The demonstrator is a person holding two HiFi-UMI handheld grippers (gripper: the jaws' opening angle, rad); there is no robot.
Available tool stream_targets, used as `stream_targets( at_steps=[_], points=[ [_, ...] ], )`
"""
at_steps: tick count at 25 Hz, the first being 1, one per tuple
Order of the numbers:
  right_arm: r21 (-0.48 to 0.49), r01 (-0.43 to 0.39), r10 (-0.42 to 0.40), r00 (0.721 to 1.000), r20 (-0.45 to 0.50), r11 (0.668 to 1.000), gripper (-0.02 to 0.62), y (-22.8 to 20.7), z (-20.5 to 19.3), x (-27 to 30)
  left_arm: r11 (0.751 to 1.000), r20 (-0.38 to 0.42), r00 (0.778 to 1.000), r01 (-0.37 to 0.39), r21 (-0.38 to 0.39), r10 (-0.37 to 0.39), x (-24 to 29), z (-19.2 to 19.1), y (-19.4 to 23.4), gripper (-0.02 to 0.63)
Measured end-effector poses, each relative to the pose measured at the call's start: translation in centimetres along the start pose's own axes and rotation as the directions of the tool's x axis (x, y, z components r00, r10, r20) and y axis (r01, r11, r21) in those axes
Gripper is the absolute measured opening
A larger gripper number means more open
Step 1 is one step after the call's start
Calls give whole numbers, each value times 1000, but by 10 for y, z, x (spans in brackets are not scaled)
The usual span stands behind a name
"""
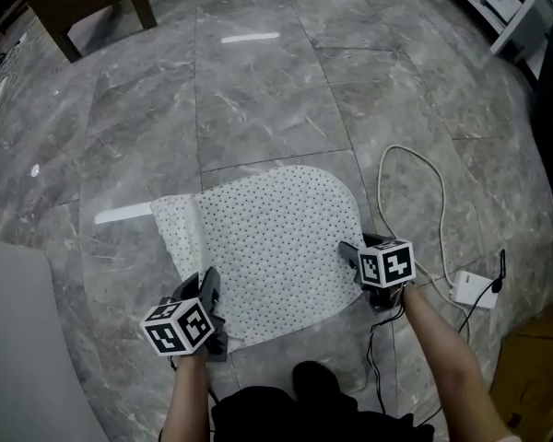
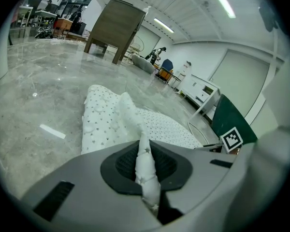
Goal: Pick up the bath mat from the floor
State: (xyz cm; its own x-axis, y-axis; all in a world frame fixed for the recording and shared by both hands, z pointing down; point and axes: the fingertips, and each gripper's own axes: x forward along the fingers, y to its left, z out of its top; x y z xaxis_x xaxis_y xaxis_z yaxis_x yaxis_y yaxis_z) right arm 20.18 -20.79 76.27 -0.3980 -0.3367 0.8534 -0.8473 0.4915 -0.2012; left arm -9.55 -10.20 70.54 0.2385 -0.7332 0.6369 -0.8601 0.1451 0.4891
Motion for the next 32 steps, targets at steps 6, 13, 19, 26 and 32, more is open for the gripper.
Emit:
stream_targets(
  at_steps=[6, 13, 19, 26, 32],
  points=[
    [-97, 14, -13, 1000, 20, 995, 86, 26, 7, -10, 999, 39, 999, -24, -24, 25, -22, 1, 11, 27],
    [-68, -17, 20, 999, 44, 998, 28, 57, 18, -35, 996, 97, 992, -73, -55, 78, -62, 7, 32, 26],
    [-1, -98, 98, 993, 71, 995, 25, 80, 31, -61, 991, 131, 984, -108, -78, 118, -94, 18, 45, 23],
    [89, -149, 143, 987, 68, 985, 25, 107, 54, -104, 974, 175, 968, -152, -169, 182, -140, 47, 28, 21],
    [61, -183, 183, 983, 8, 981, 23, 150, 78, -157, 965, 124, 969, -191, -177, 215, -183, 75, -15, 20]
  ],
)
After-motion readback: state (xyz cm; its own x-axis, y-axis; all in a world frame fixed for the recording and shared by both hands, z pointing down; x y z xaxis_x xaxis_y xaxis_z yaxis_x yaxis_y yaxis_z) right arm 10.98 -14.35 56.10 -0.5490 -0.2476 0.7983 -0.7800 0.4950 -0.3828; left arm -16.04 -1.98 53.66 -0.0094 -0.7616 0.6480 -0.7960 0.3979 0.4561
